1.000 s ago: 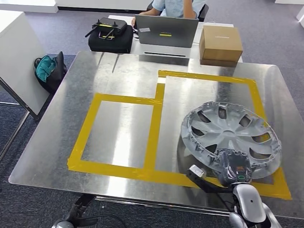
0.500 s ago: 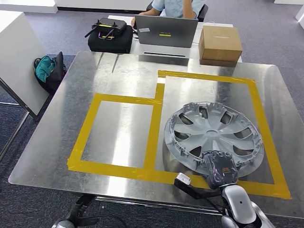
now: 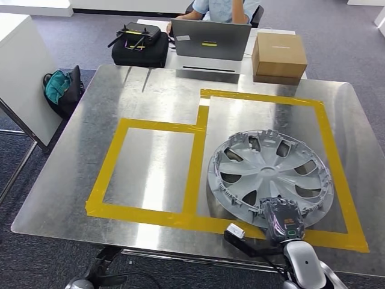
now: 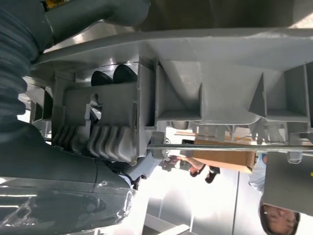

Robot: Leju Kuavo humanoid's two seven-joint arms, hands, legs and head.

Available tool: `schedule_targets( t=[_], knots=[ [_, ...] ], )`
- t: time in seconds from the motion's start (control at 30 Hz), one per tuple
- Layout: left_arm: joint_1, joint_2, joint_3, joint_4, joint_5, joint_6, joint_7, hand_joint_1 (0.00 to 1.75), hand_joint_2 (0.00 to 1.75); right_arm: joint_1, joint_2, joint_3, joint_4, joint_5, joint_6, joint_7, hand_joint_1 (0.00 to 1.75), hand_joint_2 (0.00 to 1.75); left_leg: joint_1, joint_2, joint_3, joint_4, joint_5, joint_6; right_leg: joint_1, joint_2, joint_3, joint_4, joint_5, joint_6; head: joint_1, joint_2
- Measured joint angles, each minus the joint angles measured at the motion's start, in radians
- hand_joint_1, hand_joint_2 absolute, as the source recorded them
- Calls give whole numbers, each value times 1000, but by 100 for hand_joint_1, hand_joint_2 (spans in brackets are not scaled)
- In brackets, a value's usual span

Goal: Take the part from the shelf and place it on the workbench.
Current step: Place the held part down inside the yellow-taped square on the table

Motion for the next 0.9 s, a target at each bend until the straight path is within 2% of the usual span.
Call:
schedule_targets(
  t=[0.03, 0.07, 0.13, 0.17, 0.2, 0.9],
  knots=[
    [1, 2, 0, 0, 1, -5, 0, 0, 175, 1, -1, 0, 0, -1, 1, 1, 163, 175, 0, 0, 0, 0, 0, 0, 0, 0, 0, 0, 0, 0, 0, 0],
    [1, 3, 0, 0, 0, -9, 1, 0, 175, 0, -2, 0, 0, -2, 3, 2, 120, 175, 0, 0, 0, 0, 0, 0, 0, 0, 0, 0, 0, 0, 0, 0],
    [2, 5, -1, 0, 1, -13, 2, 0, 87, 0, -2, 1, 0, -2, 5, 2, 32, 175, 0, 0, 0, 0, 0, 0, 0, 0, 0, 0, 0, 0, 0, 0],
    [3, 5, -1, 0, 2, -12, 2, 0, 44, 0, -2, 1, 0, -2, 6, 2, 0, 175, 0, 0, 0, 0, 0, 0, 0, 0, 0, 0, 0, 0, 0, 0],
    [4, 5, -1, 0, 5, -9, 1, 0, 0, 0, -2, 2, 0, -1, 7, 2, 0, 175, 0, 0, 0, 0, 0, 0, 0, 0, 0, 0, 0, 0, 0, 0],
    [8, 8, -1, 0, 12, 18, 6, 0, 0, 1, -3, 2, -8, -5, 19, 13, 0, 175, 0, 0, 0, 0, 0, 0, 0, 0, 0, 0, 0, 0, 0, 0]
  ],
)
